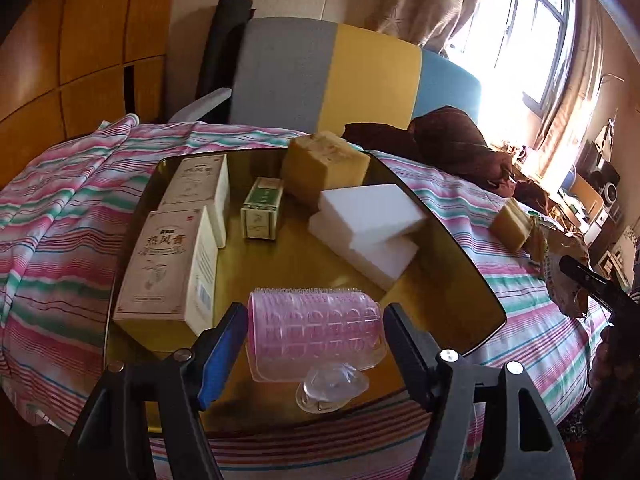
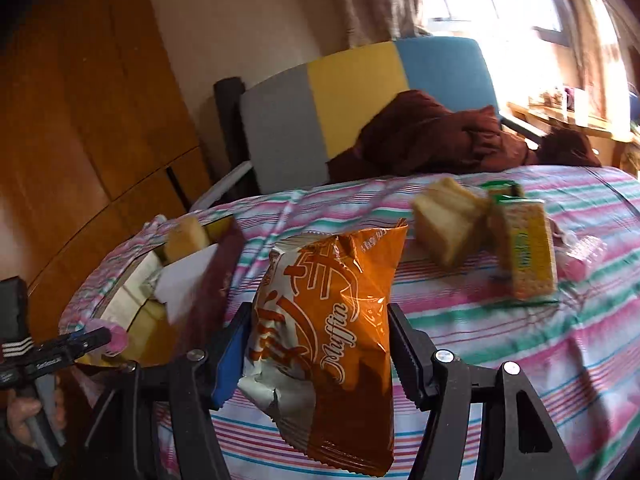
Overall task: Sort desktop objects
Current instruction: 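Carry the roller and Muffin bag into the gold tray and open both tools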
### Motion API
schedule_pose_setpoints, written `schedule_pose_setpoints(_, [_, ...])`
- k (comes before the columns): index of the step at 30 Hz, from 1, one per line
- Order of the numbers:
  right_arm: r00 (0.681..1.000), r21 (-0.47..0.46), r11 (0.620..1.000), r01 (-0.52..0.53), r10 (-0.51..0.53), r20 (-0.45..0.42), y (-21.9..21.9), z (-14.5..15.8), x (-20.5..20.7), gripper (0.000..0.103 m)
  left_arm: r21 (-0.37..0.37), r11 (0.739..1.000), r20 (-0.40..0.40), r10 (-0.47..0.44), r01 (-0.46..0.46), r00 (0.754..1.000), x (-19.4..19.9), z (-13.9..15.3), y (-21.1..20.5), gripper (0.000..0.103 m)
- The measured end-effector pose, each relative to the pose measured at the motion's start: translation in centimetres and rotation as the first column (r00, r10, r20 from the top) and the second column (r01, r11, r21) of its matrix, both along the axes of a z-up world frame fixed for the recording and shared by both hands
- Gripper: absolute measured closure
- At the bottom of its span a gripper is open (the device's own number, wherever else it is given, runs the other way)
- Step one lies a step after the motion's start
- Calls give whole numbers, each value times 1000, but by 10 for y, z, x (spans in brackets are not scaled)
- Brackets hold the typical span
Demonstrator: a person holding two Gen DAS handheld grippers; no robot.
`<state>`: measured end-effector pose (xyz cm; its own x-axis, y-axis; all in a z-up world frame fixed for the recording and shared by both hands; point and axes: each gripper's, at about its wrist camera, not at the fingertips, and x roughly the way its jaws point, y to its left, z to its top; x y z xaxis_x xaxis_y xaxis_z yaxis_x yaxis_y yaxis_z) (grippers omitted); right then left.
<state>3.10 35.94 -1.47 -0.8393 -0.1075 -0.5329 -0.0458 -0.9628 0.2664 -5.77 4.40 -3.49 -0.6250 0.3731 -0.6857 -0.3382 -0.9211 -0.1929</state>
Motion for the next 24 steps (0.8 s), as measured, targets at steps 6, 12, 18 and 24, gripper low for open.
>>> schedule_pose_setpoints(6, [978,78,975,-207,208,-13,-87,15,-31,38,-17,1000,18,16,-15,1000,-9,-10,-10,37])
schedule_pose_setpoints(12, [954,145,943,-299,293,62,-138,-1,-57,38,-16,1000,41,14,-13,999,-12,-18,-20,37])
schedule_pose_setpoints(18, [943,150,932,-332,321,90,-146,-10,-69,38,-9,1000,62,1,0,998,-14,-22,-22,38])
schedule_pose_setpoints(24, [935,166,921,-353,344,84,-157,-10,-74,38,36,999,63,9,-12,998,-13,-19,-28,37])
